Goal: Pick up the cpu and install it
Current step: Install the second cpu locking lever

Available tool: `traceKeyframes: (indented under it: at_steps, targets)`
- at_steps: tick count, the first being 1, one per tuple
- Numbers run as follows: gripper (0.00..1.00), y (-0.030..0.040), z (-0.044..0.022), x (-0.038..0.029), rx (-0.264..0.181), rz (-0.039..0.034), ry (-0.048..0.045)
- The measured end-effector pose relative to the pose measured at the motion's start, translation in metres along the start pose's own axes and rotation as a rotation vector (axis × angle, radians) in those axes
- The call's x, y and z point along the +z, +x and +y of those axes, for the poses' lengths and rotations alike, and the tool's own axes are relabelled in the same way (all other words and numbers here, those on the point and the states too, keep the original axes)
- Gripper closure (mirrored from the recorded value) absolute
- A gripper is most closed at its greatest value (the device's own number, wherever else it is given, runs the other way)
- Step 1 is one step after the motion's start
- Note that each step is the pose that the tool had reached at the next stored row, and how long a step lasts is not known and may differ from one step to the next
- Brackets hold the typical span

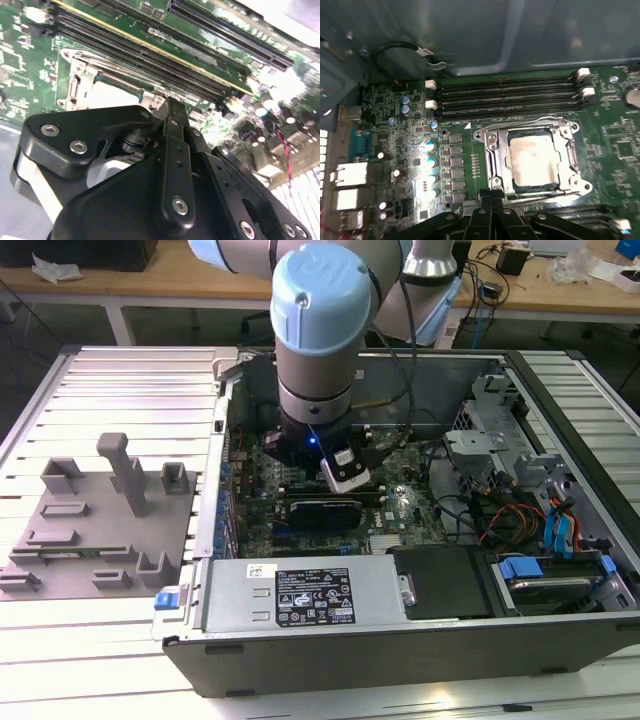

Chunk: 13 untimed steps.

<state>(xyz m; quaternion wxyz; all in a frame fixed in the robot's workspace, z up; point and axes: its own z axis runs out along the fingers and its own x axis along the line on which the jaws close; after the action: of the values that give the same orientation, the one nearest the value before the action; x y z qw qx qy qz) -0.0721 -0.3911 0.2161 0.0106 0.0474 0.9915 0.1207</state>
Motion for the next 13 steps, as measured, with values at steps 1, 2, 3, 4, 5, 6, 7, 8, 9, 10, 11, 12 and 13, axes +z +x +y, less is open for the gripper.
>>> traceKeyframes:
  at_steps: [1,2,3,4,5,6,7,8,9,10,11,12,13]
  targets:
    - [0.89,0.0000,0.0006,-0.0026,0.001,-0.0008,0.0075]
    - [0.89,-0.0002,0.0016,-0.0064,0.002,-0.0026,0.0202]
    - [0.89,-0.0003,0.0024,-0.0093,0.004,-0.0040,0.0309]
    - [0.89,-0.0004,0.0028,-0.0114,0.005,-0.0051,0.0397]
    - [0.89,-0.0006,0.0039,-0.0155,0.008,-0.0077,0.0584]
    - [0.89,-0.0021,0.0042,-0.0161,0.014,-0.0100,0.0676]
    - [0.89,-0.0063,0.0047,-0.0160,0.020,-0.0113,0.0679]
    - [0.89,-0.0098,0.0051,-0.0158,0.023,-0.0119,0.0679]
    - [0.89,-0.0127,0.0055,-0.0156,0.025,-0.0122,0.0680]
    - [0.89,-0.0175,0.0062,-0.0153,0.028,-0.0129,0.0680]
    - [0.89,-0.0229,0.0070,-0.0149,0.031,-0.0136,0.0680]
    - [0.89,-0.0281,0.0078,-0.0145,0.034,-0.0142,0.0681]
    - [0.89,-0.0322,0.0089,-0.0140,0.036,-0.0147,0.0681]
